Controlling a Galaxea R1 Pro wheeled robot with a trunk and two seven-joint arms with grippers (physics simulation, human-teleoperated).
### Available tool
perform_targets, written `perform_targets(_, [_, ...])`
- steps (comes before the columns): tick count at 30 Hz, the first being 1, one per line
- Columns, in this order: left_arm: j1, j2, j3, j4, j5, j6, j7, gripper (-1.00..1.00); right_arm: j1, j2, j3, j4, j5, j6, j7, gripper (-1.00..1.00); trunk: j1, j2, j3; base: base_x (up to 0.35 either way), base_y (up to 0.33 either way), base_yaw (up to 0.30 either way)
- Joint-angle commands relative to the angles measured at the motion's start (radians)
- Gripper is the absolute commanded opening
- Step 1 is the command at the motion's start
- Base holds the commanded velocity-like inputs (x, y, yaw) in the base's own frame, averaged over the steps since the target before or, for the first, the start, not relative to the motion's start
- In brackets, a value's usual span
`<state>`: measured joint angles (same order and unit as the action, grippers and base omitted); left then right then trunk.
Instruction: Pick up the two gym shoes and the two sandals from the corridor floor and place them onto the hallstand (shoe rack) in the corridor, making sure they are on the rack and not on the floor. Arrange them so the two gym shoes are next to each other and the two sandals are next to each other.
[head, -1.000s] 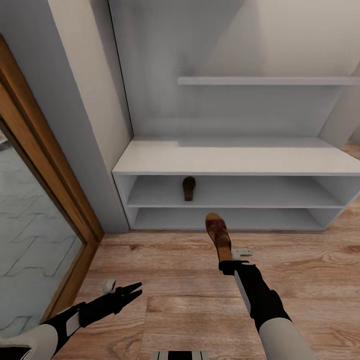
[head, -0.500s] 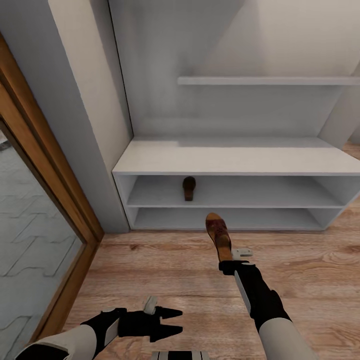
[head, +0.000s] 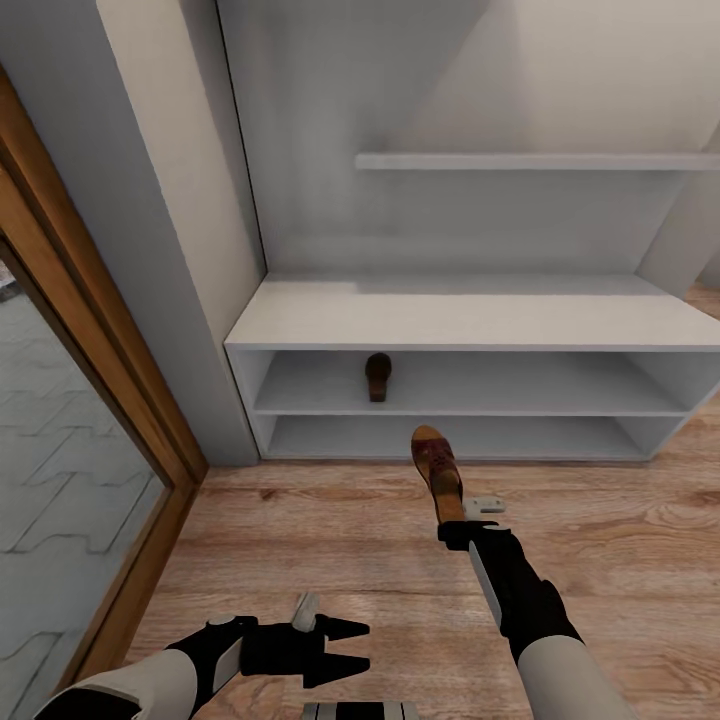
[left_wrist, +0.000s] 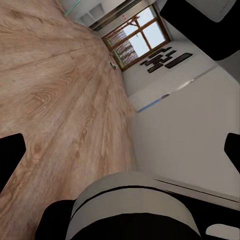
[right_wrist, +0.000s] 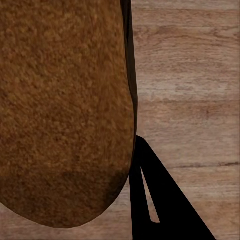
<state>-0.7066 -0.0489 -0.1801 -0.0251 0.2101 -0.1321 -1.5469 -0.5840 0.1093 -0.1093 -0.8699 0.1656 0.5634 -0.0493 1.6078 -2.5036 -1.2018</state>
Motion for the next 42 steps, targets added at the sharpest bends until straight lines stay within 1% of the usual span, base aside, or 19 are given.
perform_targets(1, [-0.001,0.000,-0.009,0.001,0.009,-0.010,-0.001,1.00,0.000,0.001,-0.003,-0.001,0.006,0.006,0.002,-1.00,0.000,0.000,-0.001,0.000,0.000,0.000])
perform_targets(29, [-0.001,0.001,-0.008,0.001,0.010,-0.011,-0.002,1.00,0.000,0.001,-0.003,-0.001,0.008,-0.014,0.001,-1.00,0.000,0.000,-0.001,0.000,0.000,0.000])
perform_targets(34, [-0.001,0.001,-0.008,0.001,0.010,-0.011,-0.002,1.00,0.000,0.001,0.001,0.003,0.009,-0.059,-0.001,-1.00,0.000,0.000,-0.001,0.000,0.000,0.000])
perform_targets(37, [-0.001,0.001,-0.008,0.001,0.010,-0.011,-0.002,1.00,0.000,0.001,0.003,0.006,0.009,-0.076,-0.021,-1.00,0.000,0.000,-0.001,0.000,0.000,0.000])
perform_targets(42, [-0.001,0.001,-0.008,0.001,0.009,-0.011,-0.002,1.00,-0.001,0.001,0.003,0.016,0.008,-0.081,-0.102,-1.00,0.000,0.000,-0.001,0.000,0.000,0.000])
